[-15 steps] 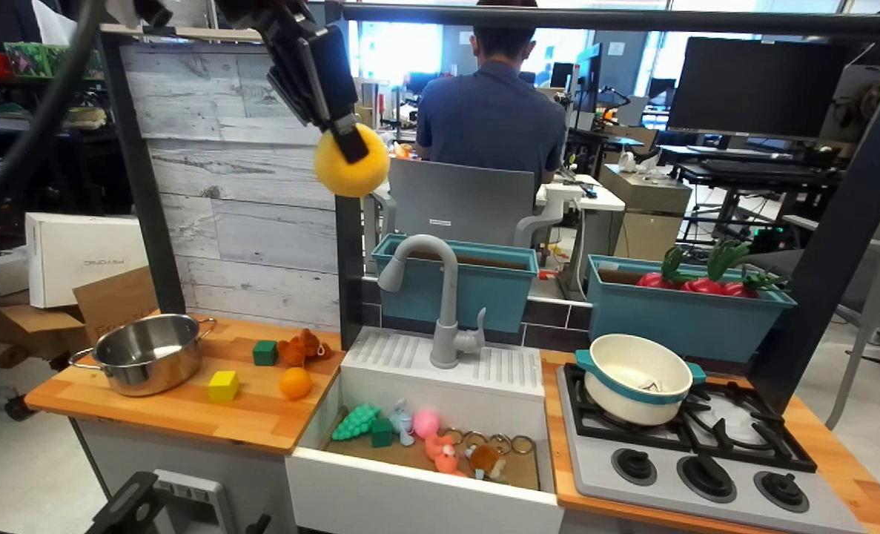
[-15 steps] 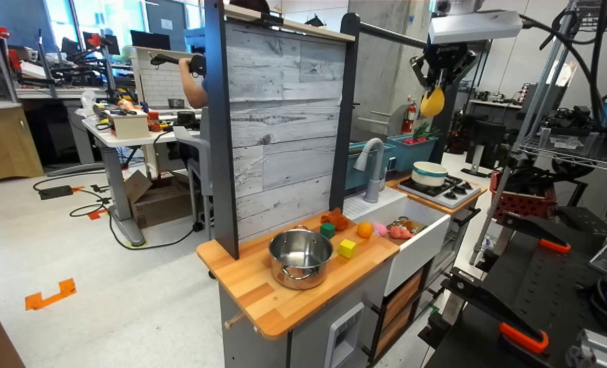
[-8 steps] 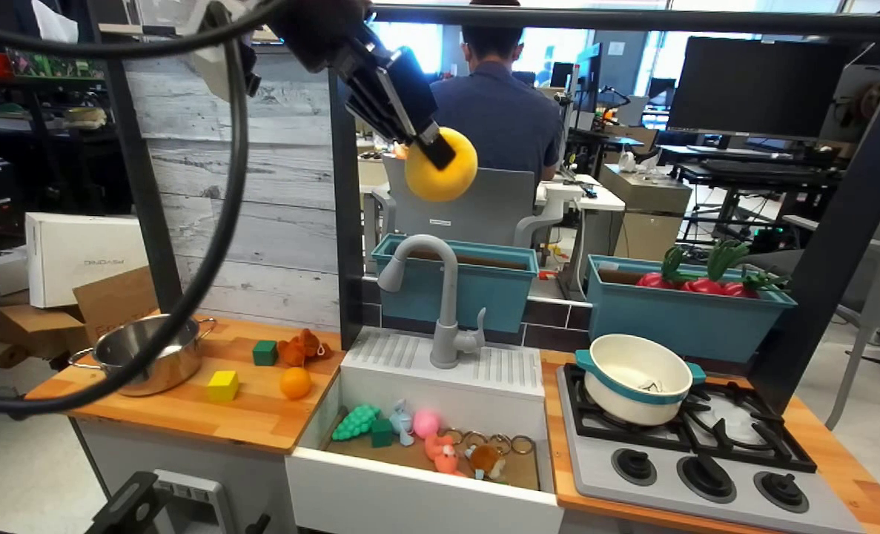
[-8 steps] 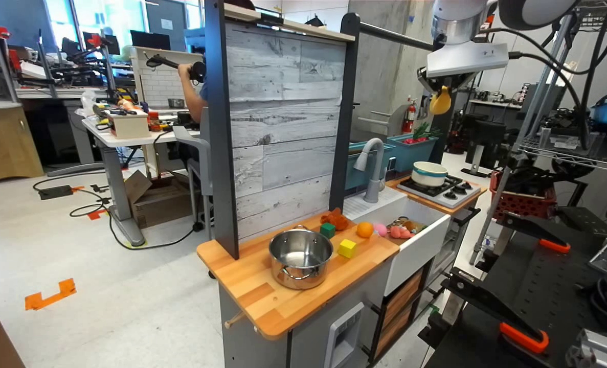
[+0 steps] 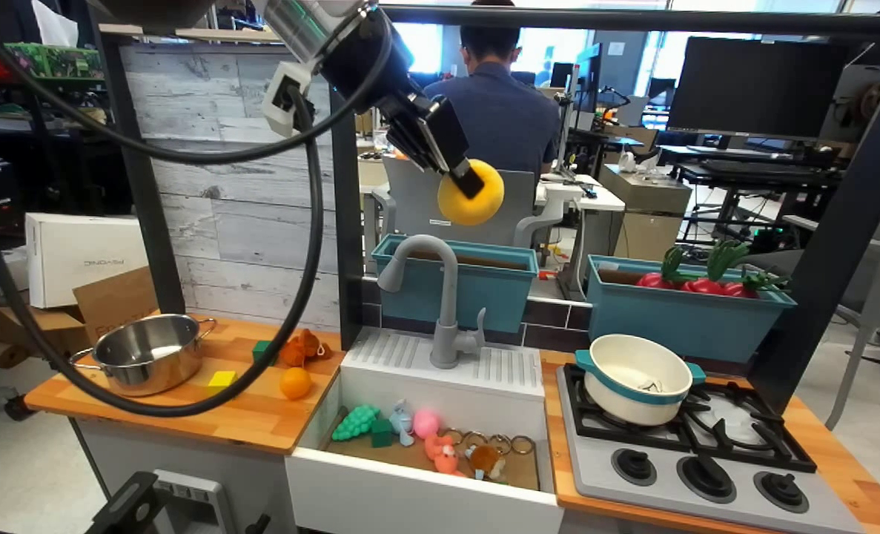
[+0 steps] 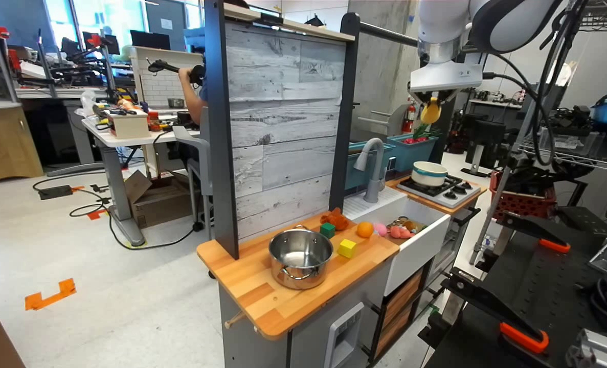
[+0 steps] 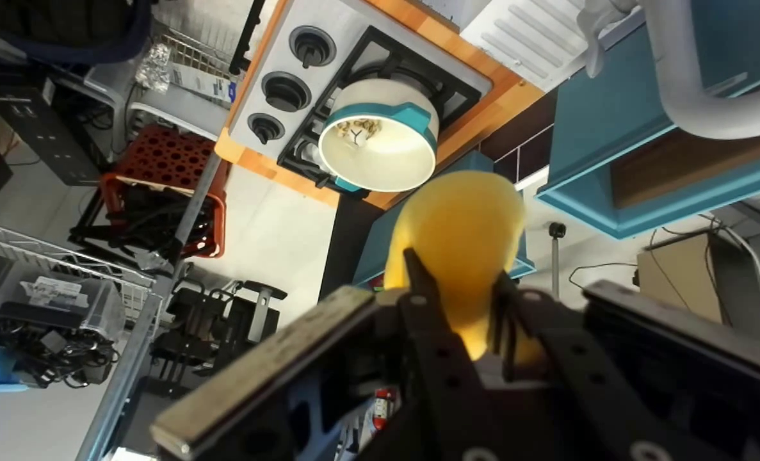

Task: Remove the yellow plush toy from the silver pot, put it in the sink and put the yellow block, plastic orange and brown toy in the silver pot

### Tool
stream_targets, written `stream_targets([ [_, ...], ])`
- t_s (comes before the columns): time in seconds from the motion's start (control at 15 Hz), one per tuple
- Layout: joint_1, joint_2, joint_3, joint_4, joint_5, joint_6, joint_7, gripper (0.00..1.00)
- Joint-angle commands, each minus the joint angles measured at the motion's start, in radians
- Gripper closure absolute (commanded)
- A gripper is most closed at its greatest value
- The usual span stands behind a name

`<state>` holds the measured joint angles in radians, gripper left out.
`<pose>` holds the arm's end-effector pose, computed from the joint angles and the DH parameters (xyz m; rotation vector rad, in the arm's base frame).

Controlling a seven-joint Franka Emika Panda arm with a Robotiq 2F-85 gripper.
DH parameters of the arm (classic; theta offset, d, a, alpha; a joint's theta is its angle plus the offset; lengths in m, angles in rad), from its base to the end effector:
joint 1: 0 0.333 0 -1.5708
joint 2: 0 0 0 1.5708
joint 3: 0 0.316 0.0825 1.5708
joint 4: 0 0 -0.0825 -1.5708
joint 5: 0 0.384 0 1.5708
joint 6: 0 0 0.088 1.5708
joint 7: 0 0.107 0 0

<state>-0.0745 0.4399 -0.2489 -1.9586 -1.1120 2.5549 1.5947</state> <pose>0.6019 -0.1807 0.2661 2.2173 -1.1584 0.7123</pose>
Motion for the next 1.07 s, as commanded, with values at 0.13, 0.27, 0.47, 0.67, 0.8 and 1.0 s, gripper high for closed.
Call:
stream_targets([
  [0.13,-0.033,0.106,0.029,0.122,0.098,-0.01,-0.061,0.54],
  [0.27,-0.032,0.117,0.028,0.133,0.127,0.004,-0.089,0.4],
  [0.47,-0.026,0.112,0.028,0.131,0.158,0.017,-0.118,0.17],
  [0.67,-0.019,0.098,0.028,0.124,0.177,0.02,-0.144,0.0],
  [0.8,-0.013,0.092,0.024,0.12,0.18,0.024,-0.144,0.0],
  [1.0,-0.075,0.071,0.098,0.081,0.326,0.089,-0.298,0.0],
])
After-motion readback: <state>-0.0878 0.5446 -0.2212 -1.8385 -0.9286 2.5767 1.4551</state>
